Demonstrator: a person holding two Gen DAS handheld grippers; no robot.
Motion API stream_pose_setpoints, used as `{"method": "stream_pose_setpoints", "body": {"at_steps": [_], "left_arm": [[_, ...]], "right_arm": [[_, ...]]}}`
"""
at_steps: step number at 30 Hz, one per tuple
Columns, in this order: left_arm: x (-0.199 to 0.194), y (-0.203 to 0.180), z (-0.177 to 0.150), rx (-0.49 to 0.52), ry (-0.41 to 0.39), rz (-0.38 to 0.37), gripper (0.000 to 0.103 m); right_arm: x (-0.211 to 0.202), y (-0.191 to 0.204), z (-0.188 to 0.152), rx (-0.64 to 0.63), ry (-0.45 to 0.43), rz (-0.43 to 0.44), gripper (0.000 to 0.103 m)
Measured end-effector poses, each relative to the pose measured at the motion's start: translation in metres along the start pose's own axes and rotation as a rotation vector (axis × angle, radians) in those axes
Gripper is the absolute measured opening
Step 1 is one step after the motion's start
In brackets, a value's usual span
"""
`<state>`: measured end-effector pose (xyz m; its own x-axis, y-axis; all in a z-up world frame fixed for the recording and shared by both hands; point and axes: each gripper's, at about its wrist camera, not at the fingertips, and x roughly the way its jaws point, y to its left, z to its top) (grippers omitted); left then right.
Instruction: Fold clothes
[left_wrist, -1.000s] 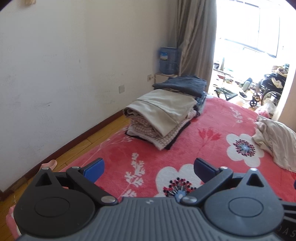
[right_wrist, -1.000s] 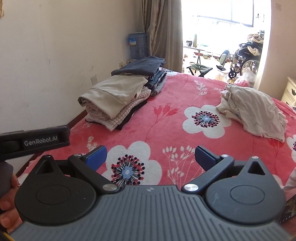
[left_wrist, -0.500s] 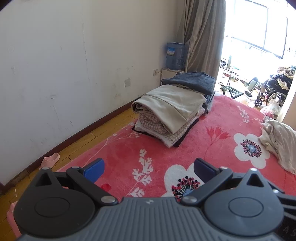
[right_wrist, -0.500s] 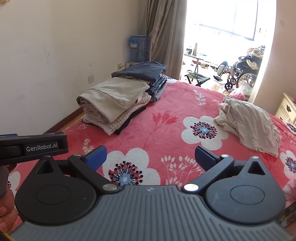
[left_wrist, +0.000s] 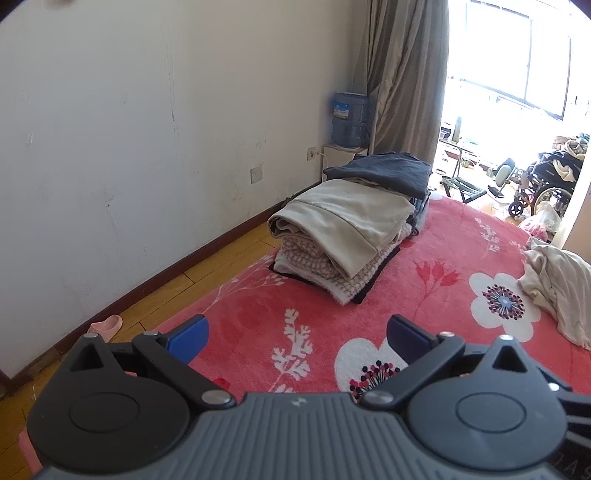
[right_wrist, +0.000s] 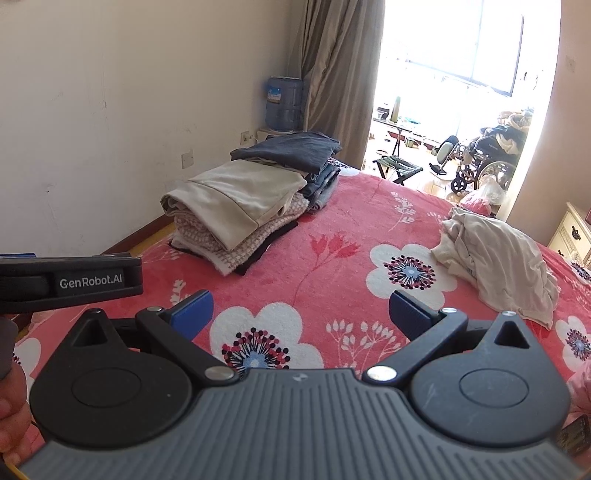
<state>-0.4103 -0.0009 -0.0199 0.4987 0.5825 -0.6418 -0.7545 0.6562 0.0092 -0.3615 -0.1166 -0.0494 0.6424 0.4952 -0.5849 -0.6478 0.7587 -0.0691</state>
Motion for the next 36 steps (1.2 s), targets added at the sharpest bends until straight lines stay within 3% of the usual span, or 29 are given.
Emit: {"method": "stream_pose_setpoints", "body": {"at_steps": [36], "left_arm": [[-0.0033,-0.0019,0.0045,0.051,-0.032,0.013,0.103]], "right_arm": [[-0.0025,0.0008,0.0020,0.000,0.002,-0.011,0.102]]}}
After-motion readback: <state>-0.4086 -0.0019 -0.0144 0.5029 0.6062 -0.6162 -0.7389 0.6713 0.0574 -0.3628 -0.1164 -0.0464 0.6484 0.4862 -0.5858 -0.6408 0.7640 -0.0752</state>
